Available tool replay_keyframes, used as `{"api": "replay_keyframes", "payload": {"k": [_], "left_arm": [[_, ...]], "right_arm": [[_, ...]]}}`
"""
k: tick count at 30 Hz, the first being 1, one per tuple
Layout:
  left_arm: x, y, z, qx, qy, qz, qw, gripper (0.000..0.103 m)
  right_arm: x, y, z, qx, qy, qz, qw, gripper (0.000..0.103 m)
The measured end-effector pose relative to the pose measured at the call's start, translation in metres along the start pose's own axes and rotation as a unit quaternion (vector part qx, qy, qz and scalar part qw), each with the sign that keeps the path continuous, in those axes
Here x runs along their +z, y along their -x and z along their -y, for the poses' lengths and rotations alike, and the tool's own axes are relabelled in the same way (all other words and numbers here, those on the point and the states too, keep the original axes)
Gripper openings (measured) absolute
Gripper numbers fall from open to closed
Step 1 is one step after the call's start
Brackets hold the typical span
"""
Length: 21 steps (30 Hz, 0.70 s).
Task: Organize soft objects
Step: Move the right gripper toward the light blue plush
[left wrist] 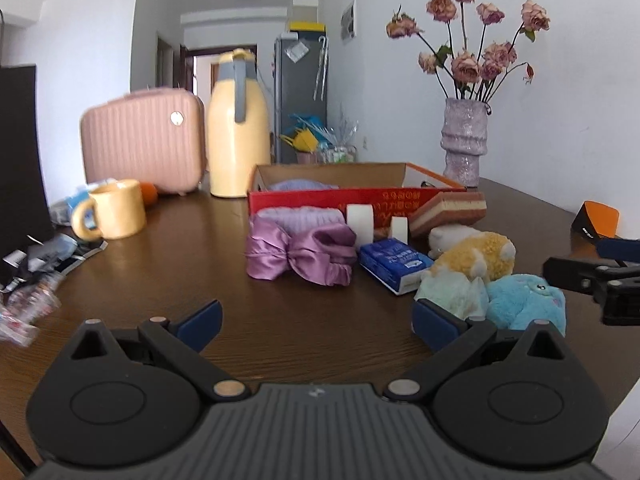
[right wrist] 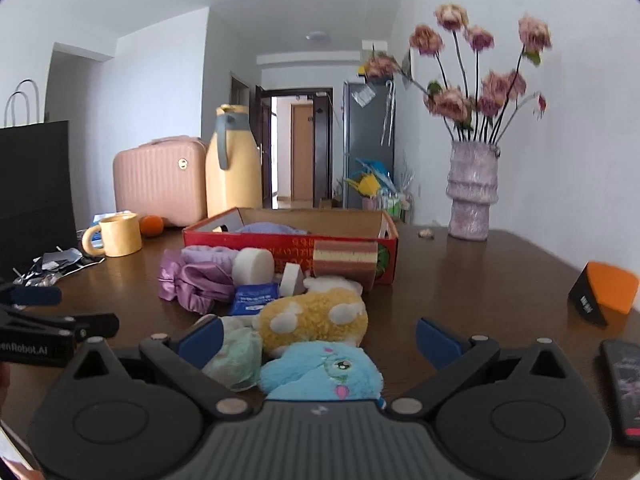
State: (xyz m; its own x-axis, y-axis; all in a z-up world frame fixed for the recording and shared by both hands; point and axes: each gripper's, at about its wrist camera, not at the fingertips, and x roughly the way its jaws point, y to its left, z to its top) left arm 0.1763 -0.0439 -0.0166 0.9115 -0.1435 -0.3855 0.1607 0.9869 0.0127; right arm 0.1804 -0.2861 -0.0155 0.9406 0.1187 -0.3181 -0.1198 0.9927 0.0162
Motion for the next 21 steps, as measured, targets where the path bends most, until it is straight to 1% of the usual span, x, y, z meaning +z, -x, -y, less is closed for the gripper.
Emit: {"api": "replay_keyframes", "payload": {"k": [3, 5, 7, 9, 11, 13, 16, 18, 19, 20, 21], "left_arm": [[0.002, -0.016, 0.003, -0.013, 0.009, -0.013, 0.9998, 0.103], [0.003, -0.024, 0.005, -0.028, 0.014, -0.02, 0.9993, 0.103], [0.006, -0.031, 0.008, -0.047, 0.02, -0.027, 0.9983, 0.103], [0.009, -0.039, 0.011, -0.072, 0.036, -0.038, 0.9961, 0.103], [0.011, -0.049, 0.015, -0.091, 0.054, -0.056, 0.9928, 0.103], [0.013, -0.056, 0.02, -0.108, 0.061, -0.061, 0.9904, 0.102], [0.013, -0.064, 0.027, -0.121, 0.061, -0.062, 0.9888, 0.093], [0.012, -0.069, 0.033, -0.127, 0.059, -0.066, 0.988, 0.078], [0.012, -0.071, 0.035, -0.133, 0.057, -0.068, 0.9872, 0.074], [0.012, -0.073, 0.037, -0.137, 0.055, -0.071, 0.9865, 0.065], [0.011, -0.074, 0.038, -0.139, 0.053, -0.073, 0.9862, 0.053]], "right_arm": [[0.002, -0.02, 0.003, 0.008, -0.006, -0.021, 1.0, 0.097], [0.003, -0.031, 0.006, 0.009, -0.015, -0.036, 0.999, 0.092], [0.001, -0.04, 0.01, 0.011, -0.024, -0.048, 0.999, 0.09], [-0.002, -0.047, 0.014, 0.012, -0.033, -0.054, 0.998, 0.09], [-0.005, -0.05, 0.018, 0.011, -0.042, -0.058, 0.997, 0.088], [-0.007, -0.05, 0.021, 0.012, -0.045, -0.055, 0.997, 0.087], [-0.008, -0.055, 0.024, 0.004, -0.04, -0.064, 0.997, 0.087], [-0.01, -0.057, 0.025, 0.002, -0.04, -0.071, 0.997, 0.087], [-0.01, -0.058, 0.026, 0.004, -0.041, -0.073, 0.996, 0.087], [-0.011, -0.058, 0.026, 0.005, -0.041, -0.074, 0.996, 0.087], [-0.011, -0.058, 0.026, 0.005, -0.041, -0.074, 0.996, 0.087]]}}
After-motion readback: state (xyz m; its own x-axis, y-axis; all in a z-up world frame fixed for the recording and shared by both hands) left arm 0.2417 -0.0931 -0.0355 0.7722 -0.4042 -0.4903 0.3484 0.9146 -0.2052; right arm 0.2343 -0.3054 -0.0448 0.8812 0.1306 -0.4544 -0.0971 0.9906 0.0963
